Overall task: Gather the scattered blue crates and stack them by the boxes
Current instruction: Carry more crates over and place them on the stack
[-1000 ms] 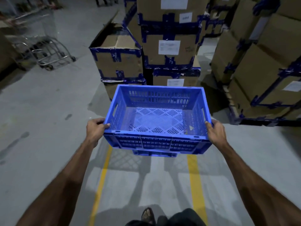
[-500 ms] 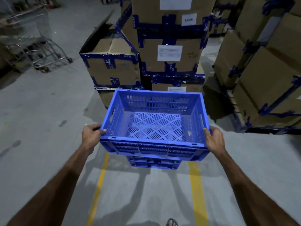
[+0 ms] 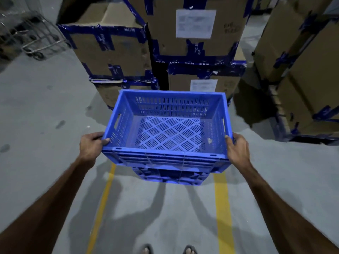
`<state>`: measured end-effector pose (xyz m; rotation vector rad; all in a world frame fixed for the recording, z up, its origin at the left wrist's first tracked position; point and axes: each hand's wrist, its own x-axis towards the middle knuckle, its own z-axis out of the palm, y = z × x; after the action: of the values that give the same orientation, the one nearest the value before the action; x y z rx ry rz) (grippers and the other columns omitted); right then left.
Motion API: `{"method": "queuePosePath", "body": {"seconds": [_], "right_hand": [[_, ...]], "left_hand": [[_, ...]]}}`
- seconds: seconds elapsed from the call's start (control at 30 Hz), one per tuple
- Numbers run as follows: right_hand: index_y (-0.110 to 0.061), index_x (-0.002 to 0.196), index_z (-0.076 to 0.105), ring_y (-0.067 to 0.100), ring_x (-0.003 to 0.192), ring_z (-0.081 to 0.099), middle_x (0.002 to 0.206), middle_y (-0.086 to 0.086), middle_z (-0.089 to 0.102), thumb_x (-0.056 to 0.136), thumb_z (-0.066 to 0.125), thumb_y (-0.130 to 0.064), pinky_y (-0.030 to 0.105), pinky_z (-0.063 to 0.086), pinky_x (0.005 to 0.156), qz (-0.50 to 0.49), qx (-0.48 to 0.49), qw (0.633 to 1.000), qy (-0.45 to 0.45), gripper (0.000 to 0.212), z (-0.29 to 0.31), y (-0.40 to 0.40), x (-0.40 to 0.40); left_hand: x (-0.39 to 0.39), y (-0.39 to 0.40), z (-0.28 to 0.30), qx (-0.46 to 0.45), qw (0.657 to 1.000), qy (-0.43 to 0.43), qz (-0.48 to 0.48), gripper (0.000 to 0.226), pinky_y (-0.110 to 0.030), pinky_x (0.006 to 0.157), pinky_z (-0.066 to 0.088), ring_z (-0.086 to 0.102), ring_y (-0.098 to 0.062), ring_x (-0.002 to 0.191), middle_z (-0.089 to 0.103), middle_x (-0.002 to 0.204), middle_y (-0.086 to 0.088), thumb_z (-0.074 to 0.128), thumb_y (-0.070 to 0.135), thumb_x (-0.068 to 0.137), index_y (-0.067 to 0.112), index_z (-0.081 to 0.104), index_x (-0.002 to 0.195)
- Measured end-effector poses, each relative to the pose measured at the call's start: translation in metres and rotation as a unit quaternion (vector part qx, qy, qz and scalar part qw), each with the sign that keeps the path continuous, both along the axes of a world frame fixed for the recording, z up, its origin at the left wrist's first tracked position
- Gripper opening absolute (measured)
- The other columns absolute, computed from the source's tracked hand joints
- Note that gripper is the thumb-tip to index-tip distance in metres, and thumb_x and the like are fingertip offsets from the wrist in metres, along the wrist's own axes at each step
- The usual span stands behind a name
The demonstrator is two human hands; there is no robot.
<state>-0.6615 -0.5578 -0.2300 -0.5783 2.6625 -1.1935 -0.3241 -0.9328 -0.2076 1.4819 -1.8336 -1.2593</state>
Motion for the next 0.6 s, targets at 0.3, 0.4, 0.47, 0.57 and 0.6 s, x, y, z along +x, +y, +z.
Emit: {"method": "queuePosePath", "body": {"seconds": [0.3,0.4,0.47,0.57,0.6], "right_hand": [[-0.007,0.100,0.067,0.035,0.081,0.065,0.089,0.014,0.069,0.098,0.049,-0.034,0.043,0.053,0.068,-0.016,0.013,1.000,0.001,0.033,-0.038,-0.041,-0.012],[-0.005,0.104,0.066,0.033,0.082,0.062,0.091,0.011,0.066,0.101,0.051,-0.030,0.035,0.043,0.068,-0.021,0.023,1.000,0.001,0.029,-0.049,-0.045,-0.012],[-0.004,0.098,0.065,0.031,0.078,0.057,0.086,0.010,0.062,0.102,0.052,-0.024,0.032,0.037,0.069,-0.018,0.024,1.000,0.004,0.024,-0.052,-0.046,-0.010],[-0.005,0.094,0.064,0.030,0.077,0.054,0.083,0.011,0.061,0.100,0.050,-0.026,0.032,0.034,0.068,-0.014,0.023,1.000,0.013,0.026,-0.052,-0.045,-0.008],[-0.005,0.095,0.065,0.033,0.078,0.057,0.085,0.012,0.063,0.099,0.049,-0.029,0.033,0.037,0.068,-0.010,0.024,1.000,0.014,0.029,-0.052,-0.044,-0.009]], "left_hand": [[-0.016,-0.040,-0.050,-0.004,1.000,-0.006,0.011,0.022,-0.045,0.087,0.058,0.065,-0.022,0.078,0.074,0.089,-0.013,0.077,0.001,0.081,0.014,0.077,0.098],[-0.020,-0.049,-0.056,-0.010,1.000,0.009,0.002,0.022,-0.042,0.083,0.057,0.064,-0.021,0.077,0.073,0.089,-0.013,0.075,0.000,0.081,0.013,0.078,0.098],[-0.025,-0.050,-0.056,-0.020,1.000,0.017,-0.009,0.022,-0.034,0.077,0.056,0.063,-0.021,0.076,0.071,0.088,-0.012,0.074,-0.001,0.081,0.015,0.077,0.094],[-0.027,-0.046,-0.057,-0.044,0.999,0.009,-0.031,0.022,-0.018,0.061,0.054,0.061,-0.020,0.076,0.070,0.088,-0.010,0.071,-0.003,0.084,0.017,0.074,0.092],[-0.027,-0.045,-0.056,-0.052,0.998,0.004,-0.039,0.023,-0.017,0.062,0.053,0.061,-0.020,0.077,0.070,0.088,-0.009,0.070,-0.001,0.085,0.020,0.074,0.091]]}}
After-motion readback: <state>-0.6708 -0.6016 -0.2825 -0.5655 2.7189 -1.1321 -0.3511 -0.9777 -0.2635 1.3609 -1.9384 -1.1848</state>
